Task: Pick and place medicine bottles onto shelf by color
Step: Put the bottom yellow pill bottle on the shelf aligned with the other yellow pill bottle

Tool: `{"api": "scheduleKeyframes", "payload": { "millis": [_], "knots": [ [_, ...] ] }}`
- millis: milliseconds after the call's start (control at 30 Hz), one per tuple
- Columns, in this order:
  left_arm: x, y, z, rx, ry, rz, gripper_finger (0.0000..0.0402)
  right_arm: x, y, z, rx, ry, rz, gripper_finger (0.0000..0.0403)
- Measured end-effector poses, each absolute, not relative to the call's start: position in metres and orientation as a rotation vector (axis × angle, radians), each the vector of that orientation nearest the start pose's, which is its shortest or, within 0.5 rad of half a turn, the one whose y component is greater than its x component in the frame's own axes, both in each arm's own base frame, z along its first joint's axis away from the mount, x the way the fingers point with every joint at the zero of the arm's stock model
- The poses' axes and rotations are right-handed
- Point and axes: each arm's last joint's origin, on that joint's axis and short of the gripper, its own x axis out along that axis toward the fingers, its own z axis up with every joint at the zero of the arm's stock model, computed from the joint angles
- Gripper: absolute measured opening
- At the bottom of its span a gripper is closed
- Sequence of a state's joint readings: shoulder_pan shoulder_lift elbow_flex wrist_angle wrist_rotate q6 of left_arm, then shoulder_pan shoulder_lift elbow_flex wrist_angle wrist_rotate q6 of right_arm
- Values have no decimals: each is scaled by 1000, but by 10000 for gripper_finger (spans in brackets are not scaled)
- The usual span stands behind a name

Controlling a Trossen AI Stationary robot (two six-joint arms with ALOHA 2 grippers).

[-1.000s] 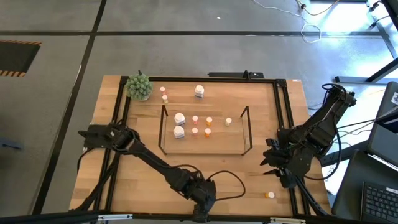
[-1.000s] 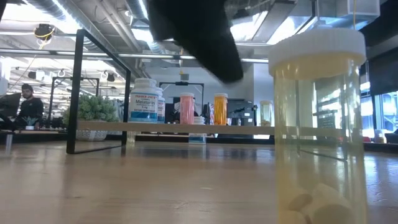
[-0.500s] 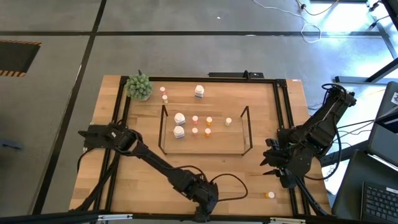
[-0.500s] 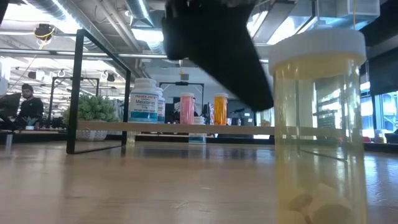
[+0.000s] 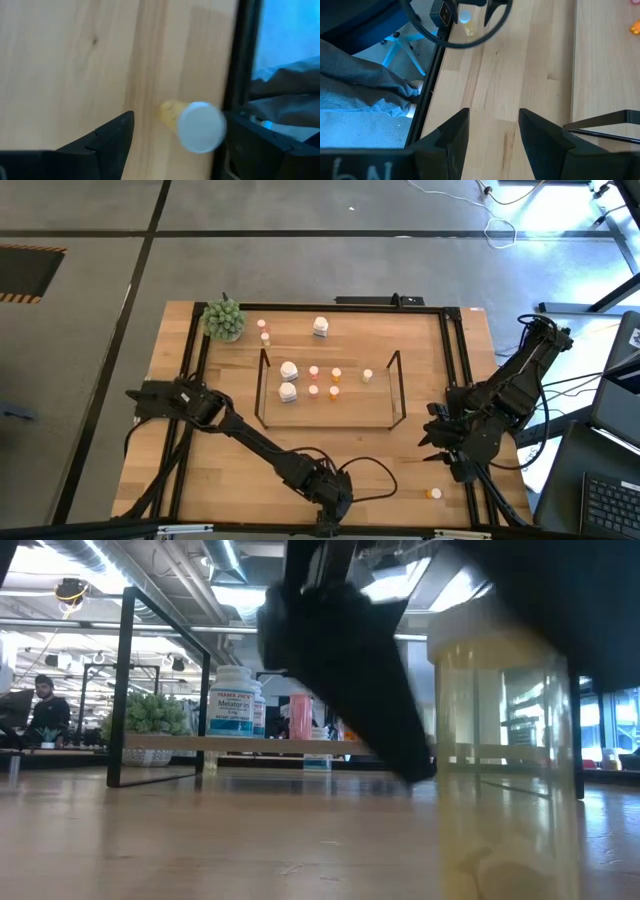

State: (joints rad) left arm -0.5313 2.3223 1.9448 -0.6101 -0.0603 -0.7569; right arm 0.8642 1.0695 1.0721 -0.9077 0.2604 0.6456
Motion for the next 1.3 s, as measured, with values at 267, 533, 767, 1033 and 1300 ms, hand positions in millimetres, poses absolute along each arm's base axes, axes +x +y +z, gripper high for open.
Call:
{"api": "scheduleKeyframes", "payload": {
  "millis": [267,533,767,1033,1300],
  "knots": [
    [433,-256,183,-389,1045,-61,288,134,145,320,107,905,283,173],
    [433,-256,183,-381,1039,-48,271,134,145,320,107,905,283,173],
    [433,-255,183,-388,1040,-42,205,134,145,320,107,905,283,173],
    [435,-251,184,-408,1047,-22,113,134,145,320,107,905,283,173],
    [436,-234,200,-419,1062,-28,89,134,145,320,107,905,283,173]
  ]
}}
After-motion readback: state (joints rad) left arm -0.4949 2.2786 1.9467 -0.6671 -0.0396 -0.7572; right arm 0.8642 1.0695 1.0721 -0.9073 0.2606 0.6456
